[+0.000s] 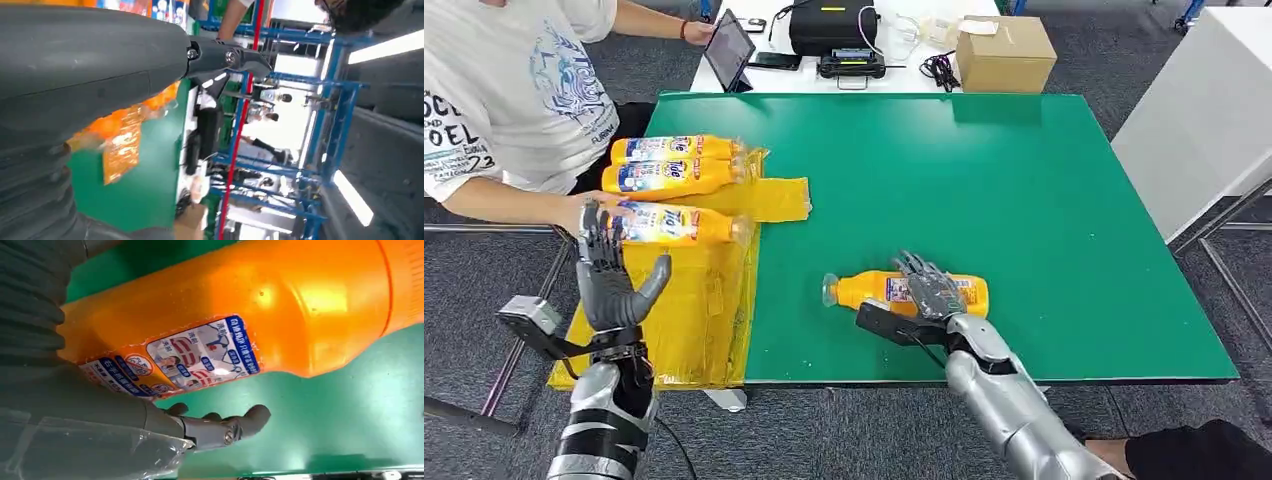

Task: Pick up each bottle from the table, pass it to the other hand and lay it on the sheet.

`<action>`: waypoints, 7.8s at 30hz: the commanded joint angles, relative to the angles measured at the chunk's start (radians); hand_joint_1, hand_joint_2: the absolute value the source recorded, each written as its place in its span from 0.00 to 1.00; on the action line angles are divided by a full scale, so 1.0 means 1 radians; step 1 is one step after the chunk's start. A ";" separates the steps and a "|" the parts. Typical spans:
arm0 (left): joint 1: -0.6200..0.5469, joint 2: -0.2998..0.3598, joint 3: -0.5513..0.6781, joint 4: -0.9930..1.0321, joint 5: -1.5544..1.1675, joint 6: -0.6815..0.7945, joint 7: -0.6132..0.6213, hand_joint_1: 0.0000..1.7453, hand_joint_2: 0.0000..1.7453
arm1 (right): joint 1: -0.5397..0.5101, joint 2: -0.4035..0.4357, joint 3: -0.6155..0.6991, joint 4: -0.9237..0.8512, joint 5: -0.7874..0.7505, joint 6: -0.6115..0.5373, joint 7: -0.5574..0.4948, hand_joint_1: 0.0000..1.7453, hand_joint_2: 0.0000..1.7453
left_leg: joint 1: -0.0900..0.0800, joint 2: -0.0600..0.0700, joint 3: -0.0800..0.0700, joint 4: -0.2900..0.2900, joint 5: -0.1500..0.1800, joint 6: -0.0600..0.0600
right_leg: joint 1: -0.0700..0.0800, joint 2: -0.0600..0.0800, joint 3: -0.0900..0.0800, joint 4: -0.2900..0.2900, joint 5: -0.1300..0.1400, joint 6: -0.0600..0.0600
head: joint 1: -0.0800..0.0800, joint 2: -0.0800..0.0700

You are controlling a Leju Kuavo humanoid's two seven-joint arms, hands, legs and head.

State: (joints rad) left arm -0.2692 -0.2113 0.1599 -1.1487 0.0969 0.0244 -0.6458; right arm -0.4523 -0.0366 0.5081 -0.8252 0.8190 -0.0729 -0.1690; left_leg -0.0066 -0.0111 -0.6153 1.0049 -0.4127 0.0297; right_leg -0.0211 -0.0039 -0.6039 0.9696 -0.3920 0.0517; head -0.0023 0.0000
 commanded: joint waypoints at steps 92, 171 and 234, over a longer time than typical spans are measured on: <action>0.141 -0.004 -0.448 0.007 0.221 -0.316 0.267 0.00 1.00 | 0.281 0.307 -0.014 -0.092 -0.242 -0.273 -0.496 1.00 1.00 | 0.003 0.006 0.004 -0.002 -0.006 -0.006 | 0.003 0.006 0.001 -0.001 -0.003 -0.004 | 0.000 0.000; 0.050 -0.007 -0.277 -0.139 0.019 0.028 0.156 1.00 1.00 | 0.257 0.286 0.027 -0.331 -0.320 -0.288 -0.375 0.00 0.00 | 0.005 0.002 0.003 0.002 -0.007 -0.005 | 0.005 0.002 0.004 0.001 -0.005 -0.004 | 0.000 0.000; -0.262 0.198 -0.140 0.690 -1.457 0.615 0.235 1.00 1.00 | 0.334 0.257 0.043 -0.701 -0.545 -0.291 -0.453 0.00 0.00 | 0.003 0.004 0.001 -0.001 -0.004 -0.004 | 0.003 0.004 -0.001 -0.001 -0.002 -0.003 | 0.000 0.000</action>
State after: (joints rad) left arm -0.4581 -0.0385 0.0519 -0.6666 -1.3920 0.6944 -0.3696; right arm -0.0873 0.2464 0.5428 -1.6091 0.2785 -0.3873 -0.6378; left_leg -0.0049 -0.0076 -0.6196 1.0044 -0.4144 0.0270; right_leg -0.0201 -0.0001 -0.6103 0.9702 -0.3924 0.0508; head -0.0019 0.0000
